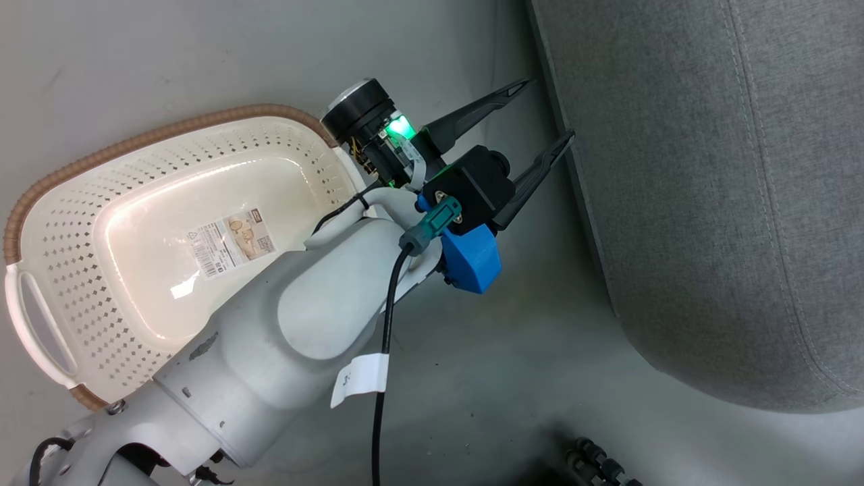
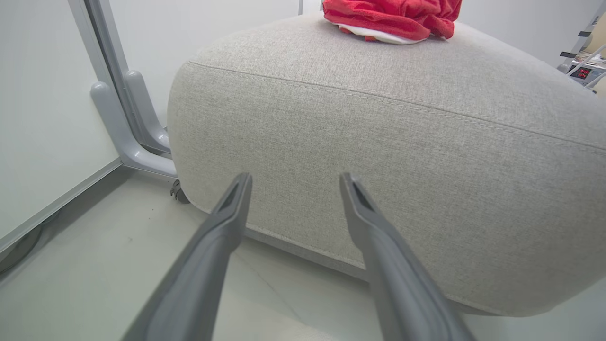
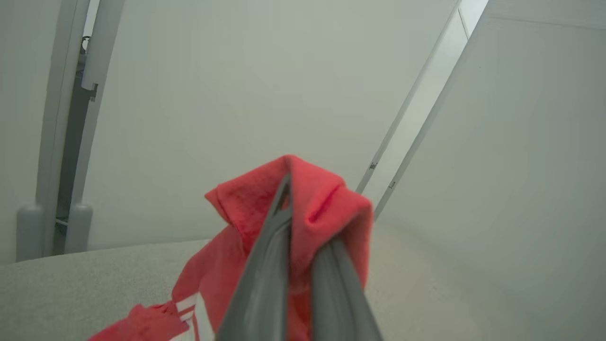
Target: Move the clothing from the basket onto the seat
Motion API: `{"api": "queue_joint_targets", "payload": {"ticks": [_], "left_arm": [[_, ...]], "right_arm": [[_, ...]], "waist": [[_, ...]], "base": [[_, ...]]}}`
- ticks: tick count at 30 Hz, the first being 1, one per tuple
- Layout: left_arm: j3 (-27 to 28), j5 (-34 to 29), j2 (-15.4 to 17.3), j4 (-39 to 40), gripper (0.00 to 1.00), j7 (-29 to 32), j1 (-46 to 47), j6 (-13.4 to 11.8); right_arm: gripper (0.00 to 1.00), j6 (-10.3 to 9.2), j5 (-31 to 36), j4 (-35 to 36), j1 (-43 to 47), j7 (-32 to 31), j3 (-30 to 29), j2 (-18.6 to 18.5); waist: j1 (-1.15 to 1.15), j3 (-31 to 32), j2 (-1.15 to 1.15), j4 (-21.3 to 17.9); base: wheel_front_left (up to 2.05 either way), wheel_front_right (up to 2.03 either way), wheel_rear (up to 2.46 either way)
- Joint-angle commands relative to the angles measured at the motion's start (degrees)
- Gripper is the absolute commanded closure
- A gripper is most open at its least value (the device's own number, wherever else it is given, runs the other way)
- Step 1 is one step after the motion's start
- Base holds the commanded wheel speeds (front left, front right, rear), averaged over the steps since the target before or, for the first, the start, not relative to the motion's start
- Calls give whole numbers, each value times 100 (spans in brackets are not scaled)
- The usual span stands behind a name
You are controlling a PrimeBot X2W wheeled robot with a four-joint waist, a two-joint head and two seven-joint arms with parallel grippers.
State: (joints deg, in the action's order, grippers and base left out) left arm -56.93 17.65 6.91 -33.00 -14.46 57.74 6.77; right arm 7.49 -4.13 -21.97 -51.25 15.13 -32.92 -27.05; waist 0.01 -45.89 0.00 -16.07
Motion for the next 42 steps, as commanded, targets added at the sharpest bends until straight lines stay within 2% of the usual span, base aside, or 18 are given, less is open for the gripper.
{"api": "queue_joint_targets", "payload": {"ticks": [1, 7, 16, 17, 18, 19, 27, 32, 42], "left_arm": [[-19, -7, 31, 33, 0, 2, 101, -36], [-31, 25, 67, 108, 0, 12, 133, -62], [-81, 33, 91, 201, 0, 40, 160, -110], [-88, 32, 95, 202, 0, 40, 154, -107], [-95, 39, 98, 200, 0, 38, 143, -109], [-101, 50, 95, 199, 0, 35, 130, -114], [-82, 175, 16, 137, 0, -44, -126, -143], [41, 309, -30, 112, 0, -74, -445, -184], [996, 463, 89, 644, 0, -79, -1280, -451]], "right_arm": [[100, 1, 59, -69, 123, 3, -18, 114], [100, 0, 32, -402, 379, 2, 25, 497], [100, 1, -47, -942, 485, 2, 123, 647], [89, 1, -58, -960, 496, 2, 103, 644], [31, 1, -74, -933, 515, 3, 65, 647], [0, 0, -91, -900, 550, 3, 31, 665], [0, 0, -146, -548, 1265, 2, 21, 770], [0, 1, -120, 11, 1883, 3, 218, 812], [0, 1, 79, 977, 2548, 2, 1033, 1161]], "waist": [[-1, -29, 0, 10], [-1, -78, 0, 24], [-1, -98, 0, 60], [-1, -81, 0, 57], [-1, -58, 0, 51], [-1, -28, 0, 46], [-1, 548, 0, -10], [-1, 1172, 0, 32], [-1, 2309, 0, 308]], "base": [[0, 0, 0], [0, 0, 0], [0, 0, 0], [0, 0, 0], [0, 0, 0], [0, 0, 0], [0, 0, 0], [0, 0, 0], [0, 0, 0]]}}
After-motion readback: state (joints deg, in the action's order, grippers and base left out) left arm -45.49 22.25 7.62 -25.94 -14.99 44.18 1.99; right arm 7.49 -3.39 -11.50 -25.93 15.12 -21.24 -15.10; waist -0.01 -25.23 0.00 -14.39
